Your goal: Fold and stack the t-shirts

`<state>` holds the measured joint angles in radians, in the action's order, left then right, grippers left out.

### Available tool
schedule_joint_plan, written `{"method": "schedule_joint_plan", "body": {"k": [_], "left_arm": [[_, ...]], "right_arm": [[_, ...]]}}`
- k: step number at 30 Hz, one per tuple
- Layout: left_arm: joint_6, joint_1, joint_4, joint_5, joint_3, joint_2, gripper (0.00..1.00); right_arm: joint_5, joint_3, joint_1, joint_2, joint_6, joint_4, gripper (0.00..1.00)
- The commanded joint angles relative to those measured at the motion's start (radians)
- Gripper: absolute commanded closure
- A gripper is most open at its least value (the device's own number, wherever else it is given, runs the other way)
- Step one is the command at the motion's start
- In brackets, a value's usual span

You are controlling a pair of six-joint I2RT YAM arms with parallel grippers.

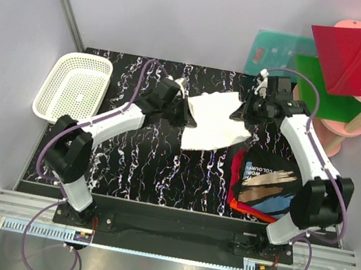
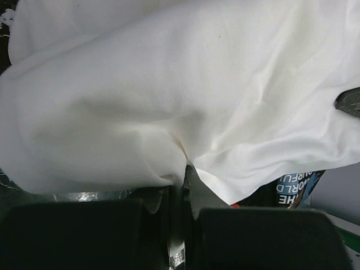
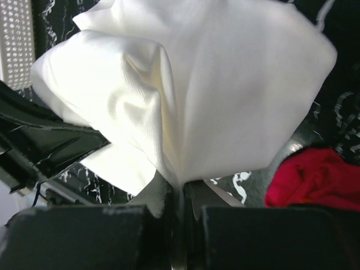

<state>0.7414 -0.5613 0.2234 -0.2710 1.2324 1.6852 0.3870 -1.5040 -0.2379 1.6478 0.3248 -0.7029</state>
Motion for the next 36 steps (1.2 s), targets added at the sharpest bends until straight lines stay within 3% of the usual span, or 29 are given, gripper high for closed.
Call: {"method": "schedule_joint_plan", "body": {"k": [1, 11, 19, 25, 35, 36], "left_arm": [[-0.017, -0.078, 0.056, -0.068, 0.137, -0.001, 1.00], [-0.011, -0.261, 0.119, -0.096, 0.367, 0.128, 1.00], [-0.008, -0.362, 0.152, -0.109, 0.487, 0.209, 1.00], [-0.002, -0.408, 0.165, -0.103, 0.536, 0.225, 1.00], [0.012, -0.430, 0.175, -0.103, 0.481, 0.200, 1.00], [0.012, -0.430, 0.179, -0.103, 0.475, 0.202, 0.83]], "right_arm": [[-0.158, 0.056, 0.012, -0.176, 0.013, 0.028, 1.00], [-0.381, 0.221, 0.074, -0.514, 0.042, -0.053, 1.00], [-0.533, 0.286, 0.081, -0.648, 0.077, -0.142, 1.00], [-0.507, 0.327, 0.083, -0.706, 0.123, -0.194, 1.00], [-0.496, 0.516, 0.083, -0.826, 0.157, -0.259, 1.00], [-0.490, 0.534, 0.084, -0.827, 0.163, -0.260, 1.00]]}}
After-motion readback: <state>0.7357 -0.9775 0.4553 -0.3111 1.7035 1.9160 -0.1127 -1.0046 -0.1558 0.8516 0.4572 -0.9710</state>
